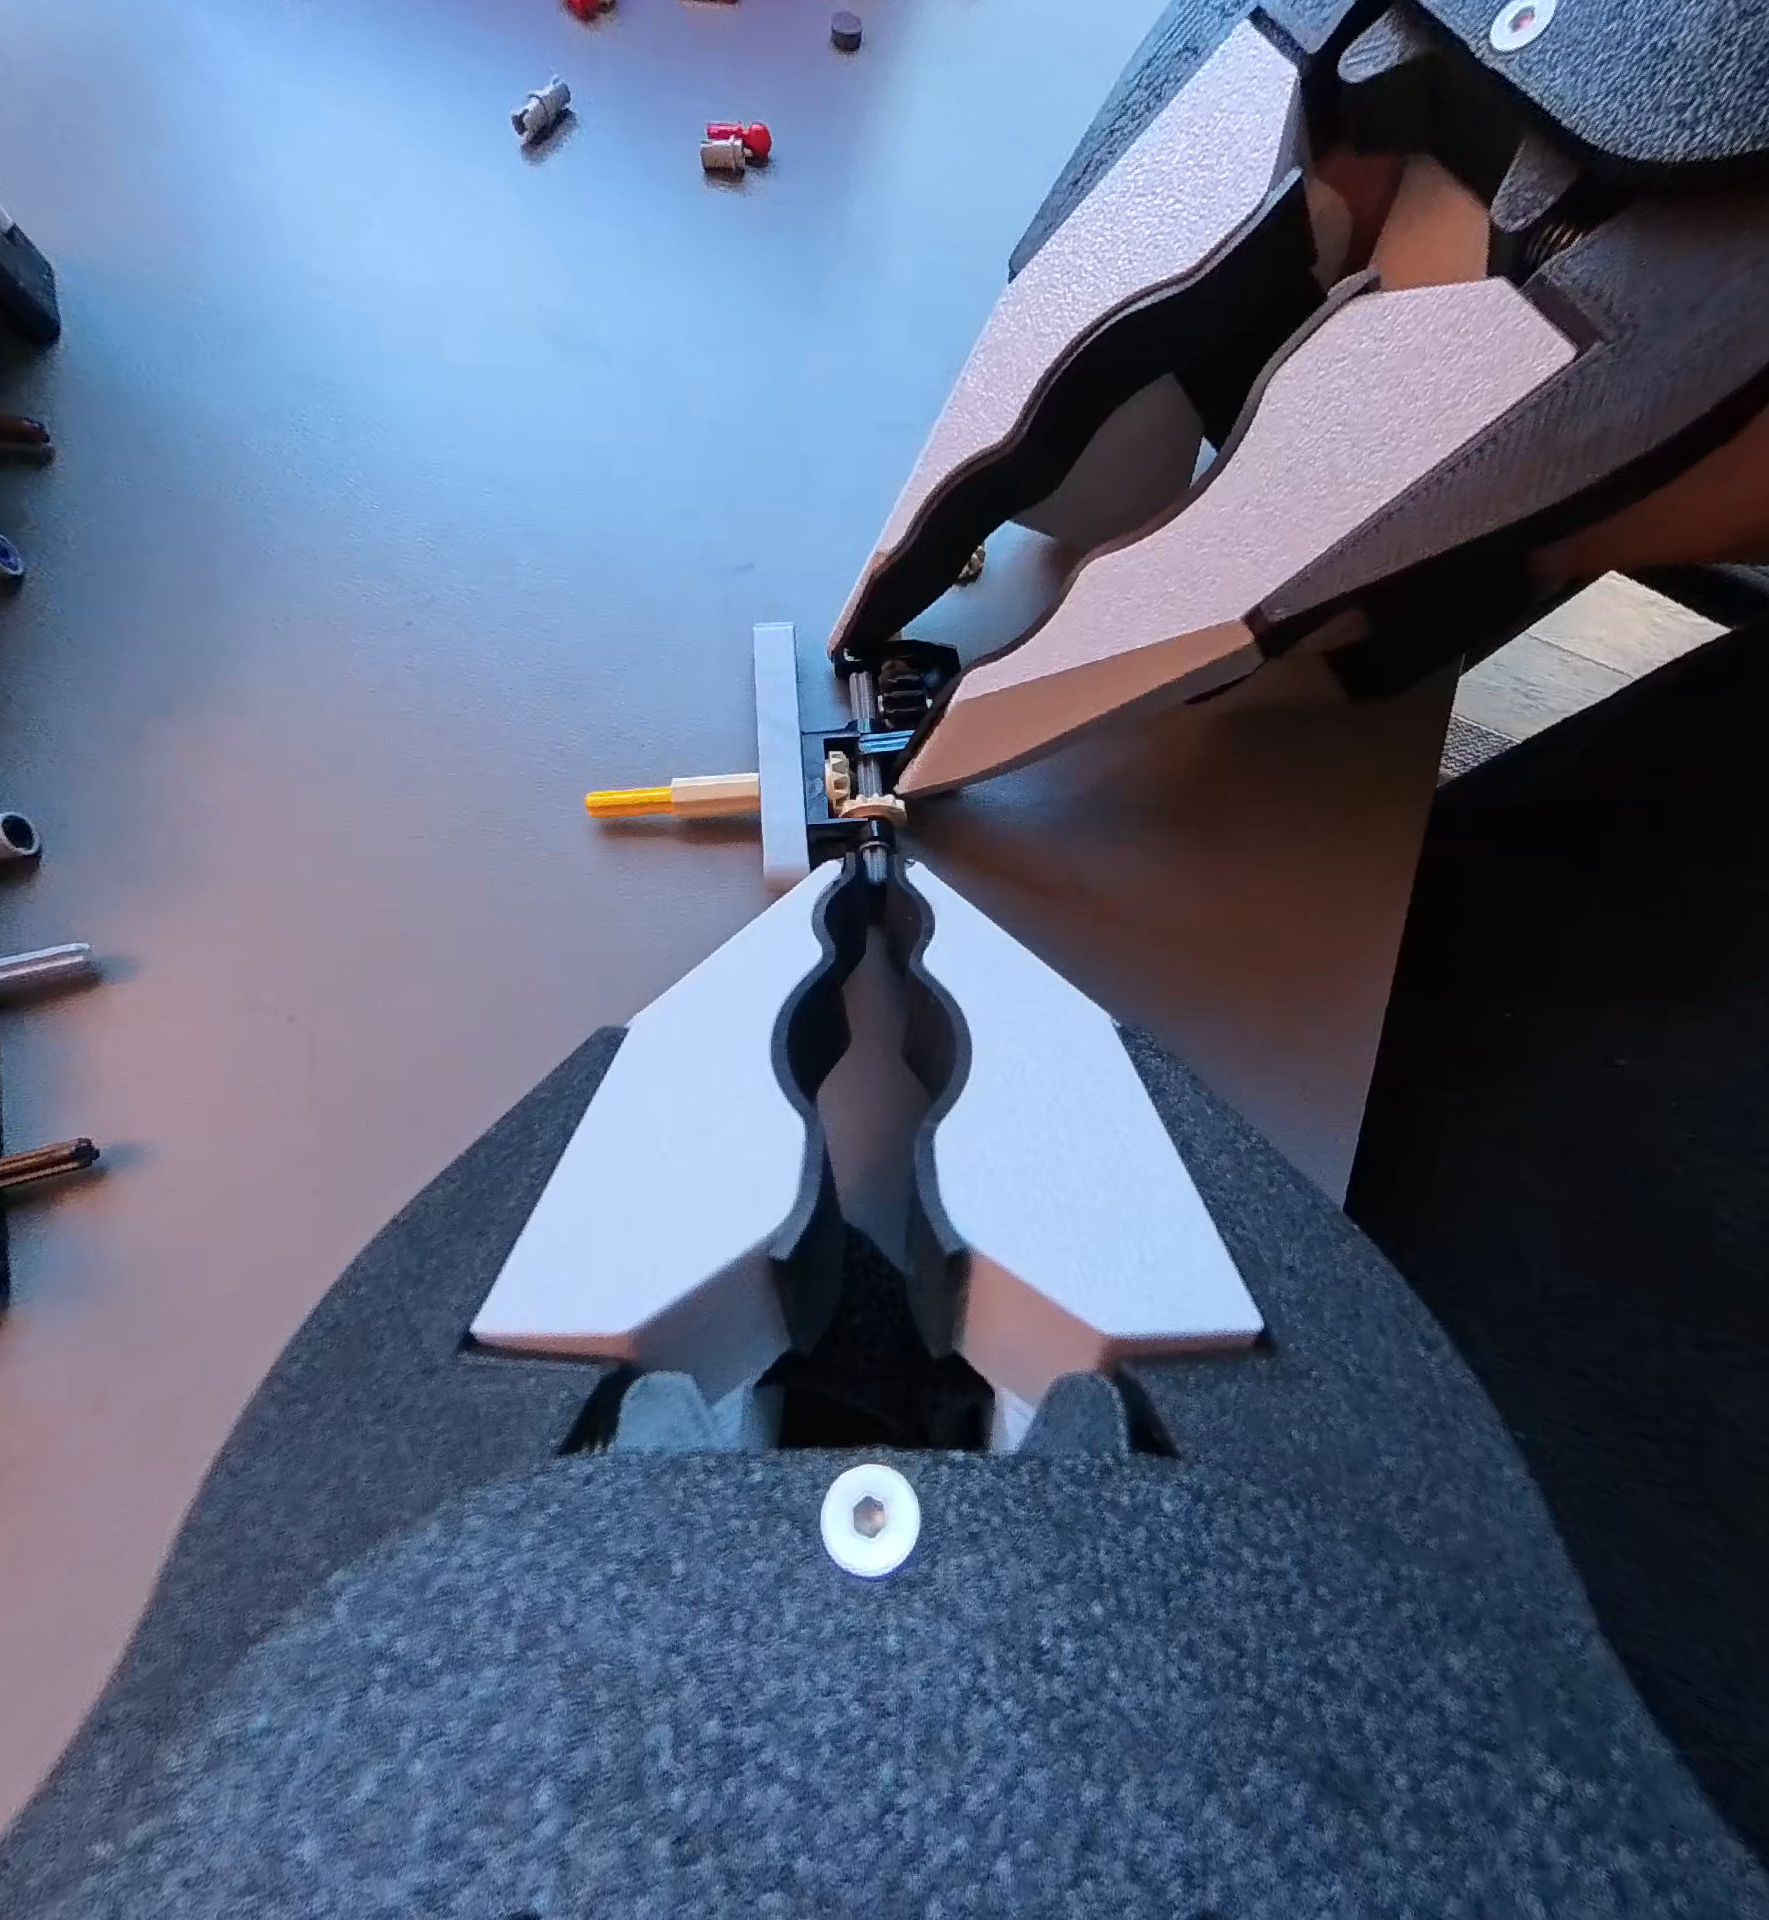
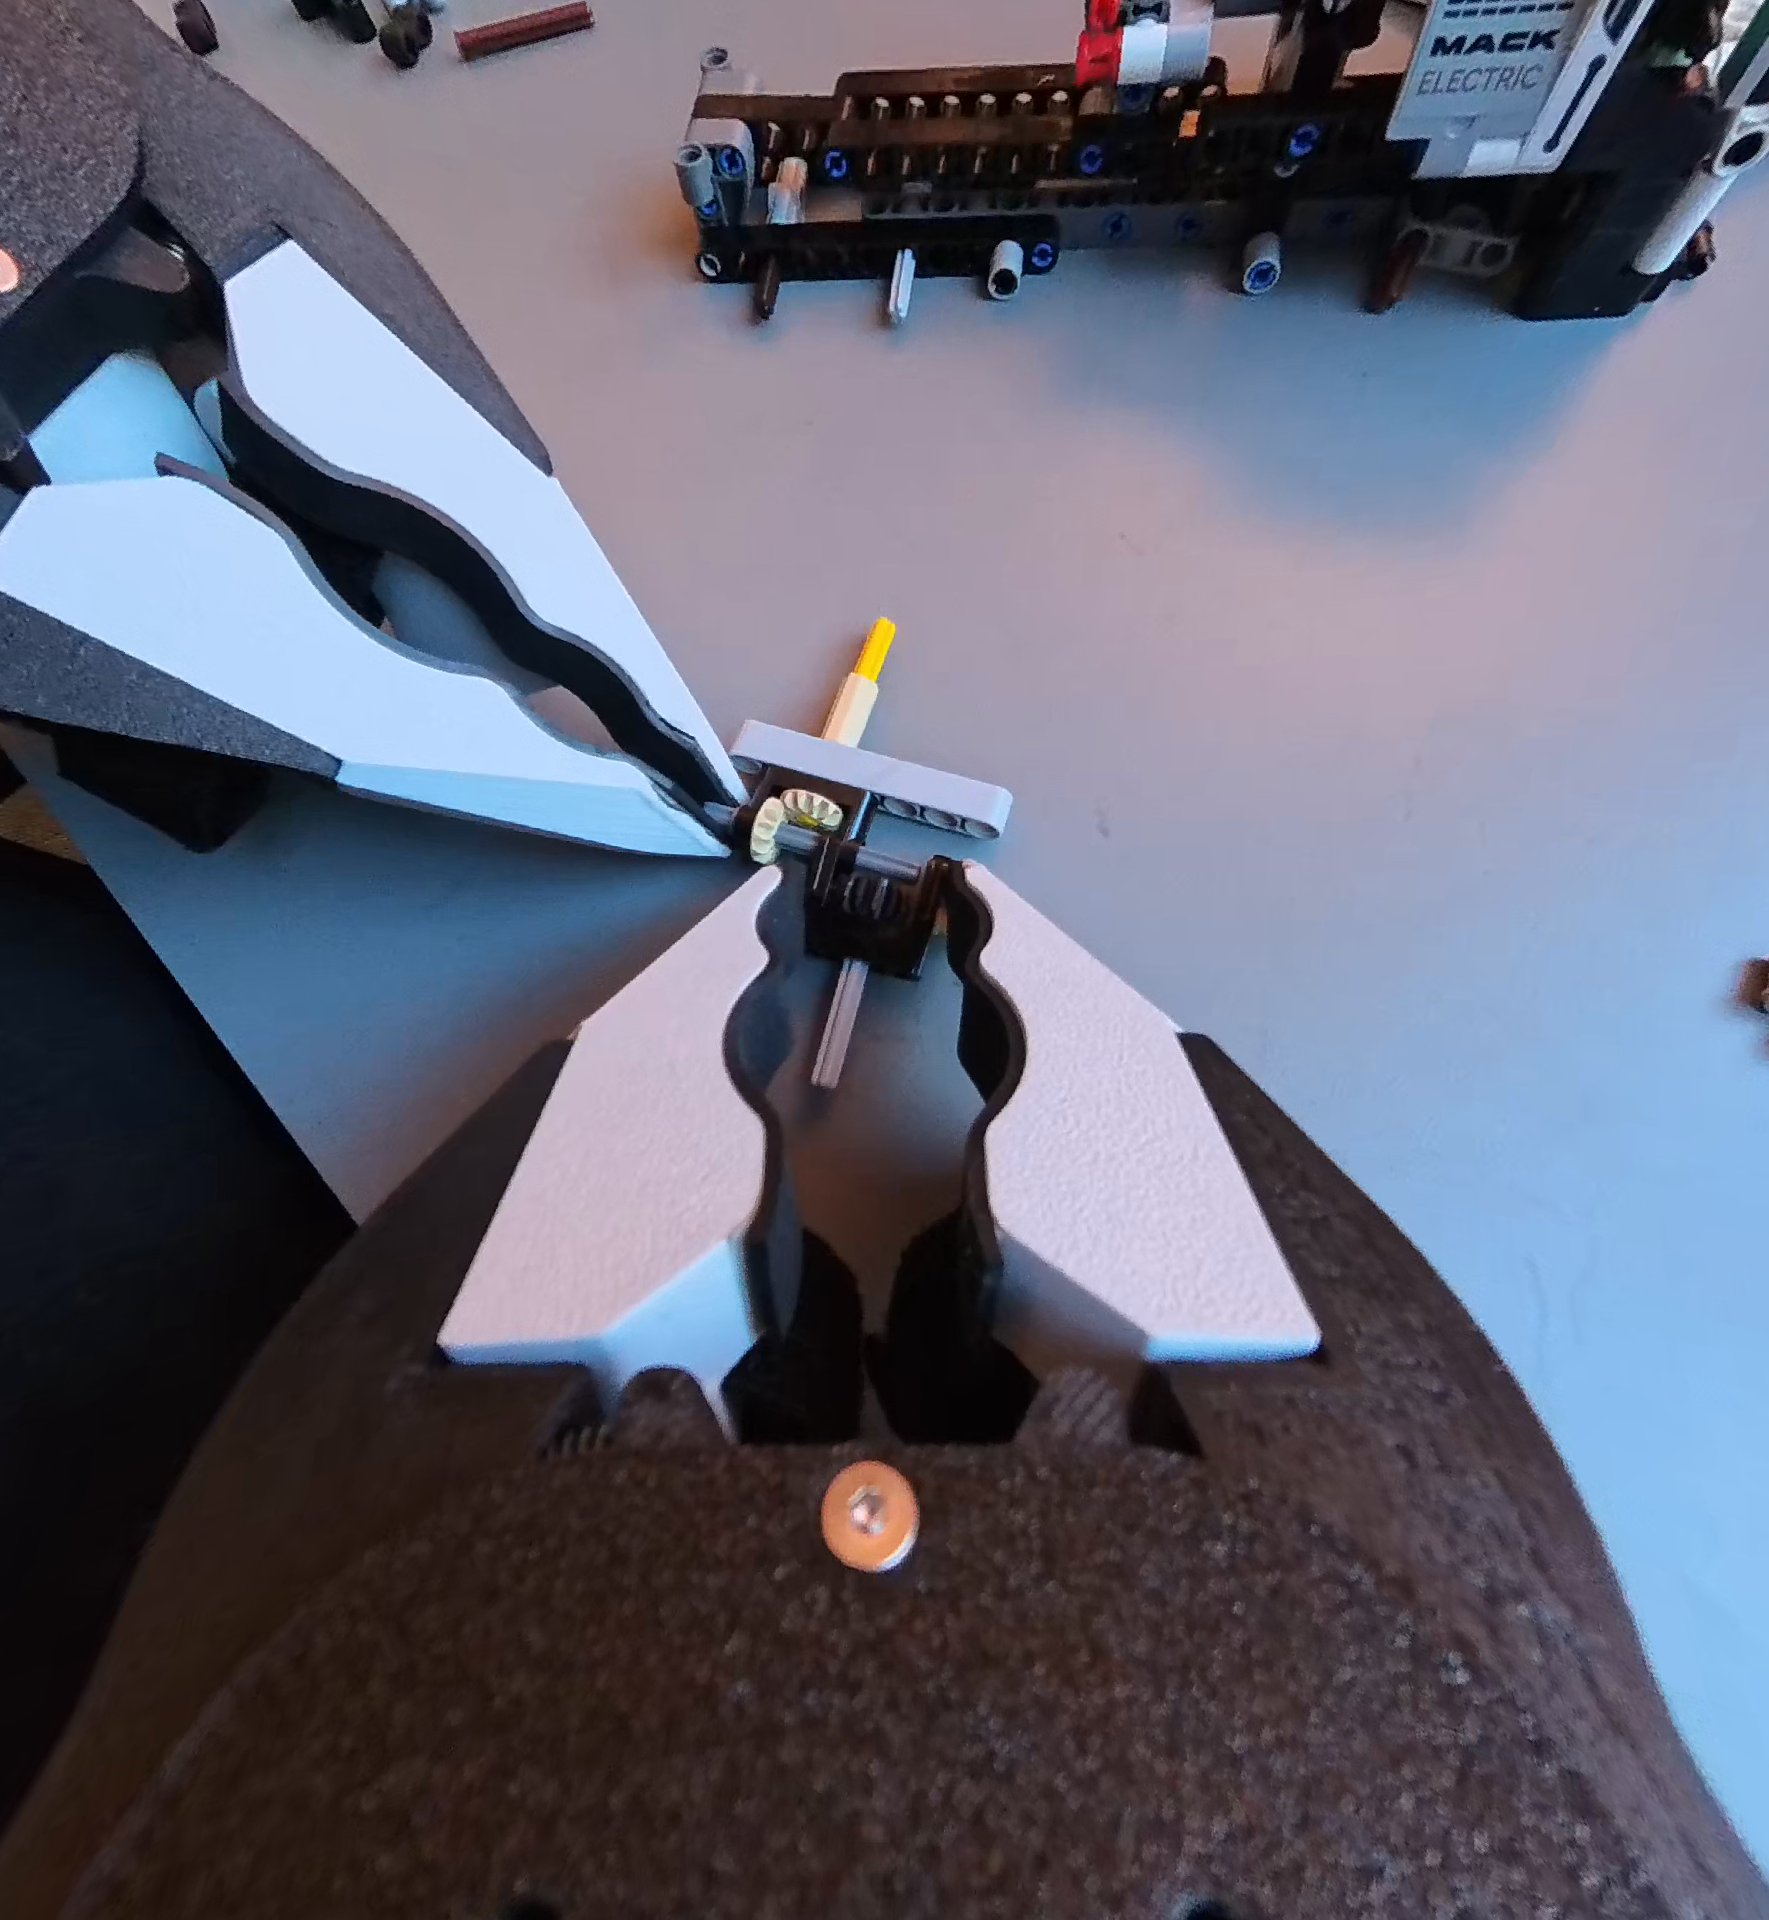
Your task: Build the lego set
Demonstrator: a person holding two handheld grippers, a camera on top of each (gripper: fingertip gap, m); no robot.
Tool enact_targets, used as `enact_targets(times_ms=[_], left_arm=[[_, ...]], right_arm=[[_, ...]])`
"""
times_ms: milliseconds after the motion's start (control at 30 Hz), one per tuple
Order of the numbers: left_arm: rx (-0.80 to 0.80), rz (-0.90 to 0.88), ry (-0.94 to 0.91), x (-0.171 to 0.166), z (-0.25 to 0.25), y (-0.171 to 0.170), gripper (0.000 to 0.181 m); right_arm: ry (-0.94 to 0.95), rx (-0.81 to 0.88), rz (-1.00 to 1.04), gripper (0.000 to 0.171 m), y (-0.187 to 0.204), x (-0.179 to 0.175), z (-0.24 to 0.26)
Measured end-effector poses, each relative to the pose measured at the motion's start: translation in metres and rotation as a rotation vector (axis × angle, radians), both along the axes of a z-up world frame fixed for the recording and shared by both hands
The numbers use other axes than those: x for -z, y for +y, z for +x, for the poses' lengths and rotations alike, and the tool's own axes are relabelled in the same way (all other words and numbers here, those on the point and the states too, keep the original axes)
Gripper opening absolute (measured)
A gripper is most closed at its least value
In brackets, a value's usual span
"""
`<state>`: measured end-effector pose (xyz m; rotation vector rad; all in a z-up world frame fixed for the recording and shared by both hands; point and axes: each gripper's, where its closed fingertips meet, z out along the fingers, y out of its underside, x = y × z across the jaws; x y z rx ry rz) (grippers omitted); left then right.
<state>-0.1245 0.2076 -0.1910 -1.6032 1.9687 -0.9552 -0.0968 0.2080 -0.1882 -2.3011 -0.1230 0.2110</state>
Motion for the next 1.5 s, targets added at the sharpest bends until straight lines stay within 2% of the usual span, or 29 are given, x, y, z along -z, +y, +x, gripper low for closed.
enact_targets(times_ms=[400, 500, 600, 667, 700, 800, 867, 967, 1067, 1167, 1233, 1367, 1500], left_arm=[[0.001, -0.002, 0.001, 0.0, -0.001, 0.0, 0.001], [0.025, -0.001, 0.001, 0.0, -0.002, -0.002, 0.001], [0.072, 0.053, -0.021, -0.001, -0.006, -0.001, 0.0], [0.138, 0.124, -0.093, -0.011, -0.007, -0.004, 0.0], [0.176, 0.168, -0.138, -0.019, -0.007, -0.006, 0.001], [0.256, 0.359, -0.249, -0.038, -0.002, -0.005, 0.001], [0.283, 0.503, -0.285, -0.045, 0.001, 0.003, 0.001], [0.332, 0.579, -0.334, -0.054, 0.002, 0.006, 0.001], [0.356, 0.483, -0.349, -0.061, 0.001, 0.008, 0.001], [0.377, 0.239, -0.368, -0.079, -0.002, 0.007, 0.001], [0.391, 0.062, -0.355, -0.089, -0.005, 0.004, 0.001], [0.409, -0.151, -0.385, -0.107, -0.006, -0.004, 0.001], [0.452, -0.137, -0.377, -0.108, -0.008, -0.013, 0.001]], right_arm=[[0.012, 0.006, -0.002, 0.027, 0.0, 0.0, 0.0], [0.095, -0.038, -0.003, 0.027, -0.002, -0.005, -0.003], [0.227, -0.157, 0.078, 0.036, -0.005, -0.028, 0.004], [0.252, -0.285, 0.082, 0.044, -0.009, -0.036, 0.013], [0.287, -0.349, 0.082, 0.042, -0.01, -0.04, 0.016], [0.531, -0.444, -0.07, 0.047, -0.008, -0.04, 0.017], [0.669, -0.498, -0.126, 0.042, -0.006, -0.047, 0.012], [0.718, -0.6, -0.13, 0.042, -0.007, -0.053, 0.005], [0.641, -0.714, 0.047, 0.042, -0.011, -0.076, 0.003], [0.302, -0.733, 0.144, 0.044, -0.014, -0.072, 0.016], [0.16, -0.728, 0.226, 0.043, -0.014, -0.077, 0.013], [0.109, -0.726, 0.363, 0.034, -0.015, -0.094, -0.008], [0.119, -0.731, 0.457, 0.025, -0.017, -0.108, -0.023]])
